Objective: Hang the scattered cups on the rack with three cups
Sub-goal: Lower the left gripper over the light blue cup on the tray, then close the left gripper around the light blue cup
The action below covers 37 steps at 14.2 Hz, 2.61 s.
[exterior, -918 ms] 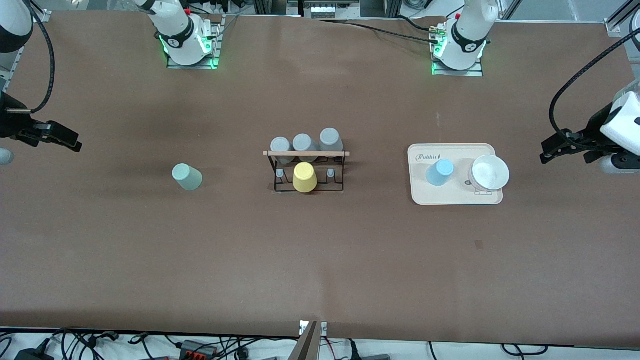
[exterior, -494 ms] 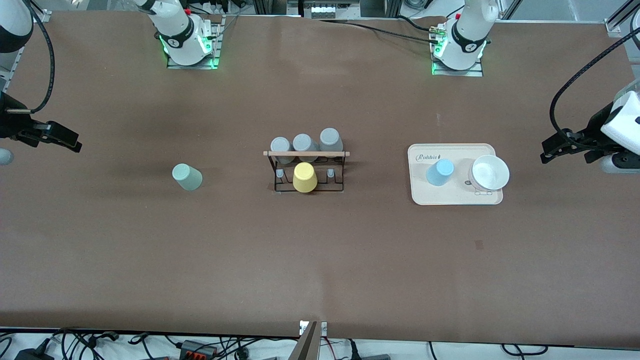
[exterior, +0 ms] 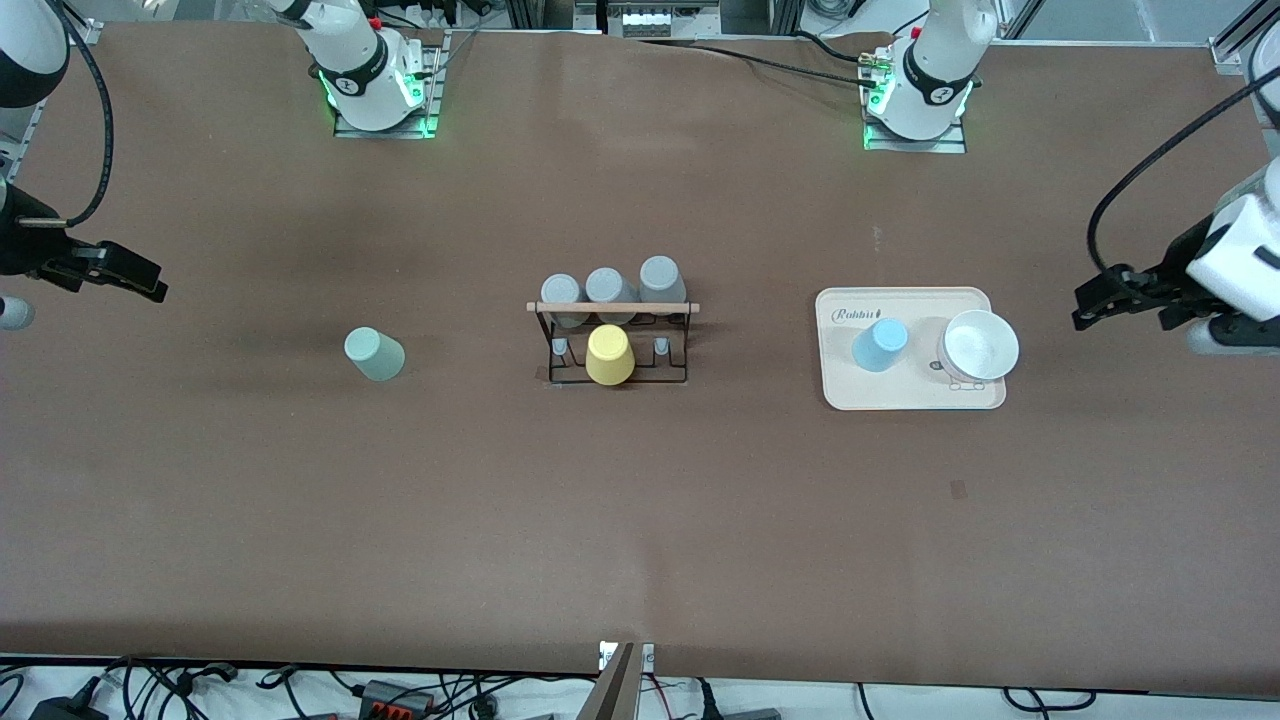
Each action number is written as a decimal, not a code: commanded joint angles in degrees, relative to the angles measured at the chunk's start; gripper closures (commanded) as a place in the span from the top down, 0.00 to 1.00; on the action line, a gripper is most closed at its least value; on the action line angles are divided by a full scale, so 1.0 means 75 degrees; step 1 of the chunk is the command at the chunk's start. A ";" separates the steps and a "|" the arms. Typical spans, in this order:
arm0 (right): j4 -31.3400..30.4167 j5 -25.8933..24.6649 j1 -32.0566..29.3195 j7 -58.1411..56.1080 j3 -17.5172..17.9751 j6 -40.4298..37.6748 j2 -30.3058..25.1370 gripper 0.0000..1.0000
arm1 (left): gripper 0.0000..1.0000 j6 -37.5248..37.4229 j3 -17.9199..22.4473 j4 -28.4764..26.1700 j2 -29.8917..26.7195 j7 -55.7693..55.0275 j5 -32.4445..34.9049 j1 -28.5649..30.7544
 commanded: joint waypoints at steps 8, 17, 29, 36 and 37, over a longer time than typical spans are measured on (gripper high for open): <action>-0.0210 0.0016 0.0008 -0.0355 0.0017 -0.0624 0.0011 1.00 | 1.00 0.0071 -0.0122 -0.0278 0.1372 0.0166 0.0001 -0.0697; -0.1087 0.0027 0.0231 -0.0355 0.0040 -0.0638 -0.0350 1.00 | 1.00 0.2966 -0.0520 -0.2882 0.1407 -0.0068 -0.0011 -0.0733; -0.2285 -0.0090 0.0747 -0.0355 0.0040 0.0101 -0.0902 1.00 | 1.00 0.3188 -0.0755 -0.3608 0.1653 -0.0303 -0.0034 -0.0710; -0.2367 -0.0066 0.0770 -0.0355 0.0040 0.0184 -0.0949 1.00 | 1.00 0.3188 -0.0766 -0.3597 0.1947 -0.0314 -0.0058 -0.0721; -0.2390 -0.0066 0.0840 -0.0355 0.0040 0.0160 -0.0949 1.00 | 1.00 0.3188 -0.0778 -0.3597 0.1970 -0.0384 -0.0069 -0.0722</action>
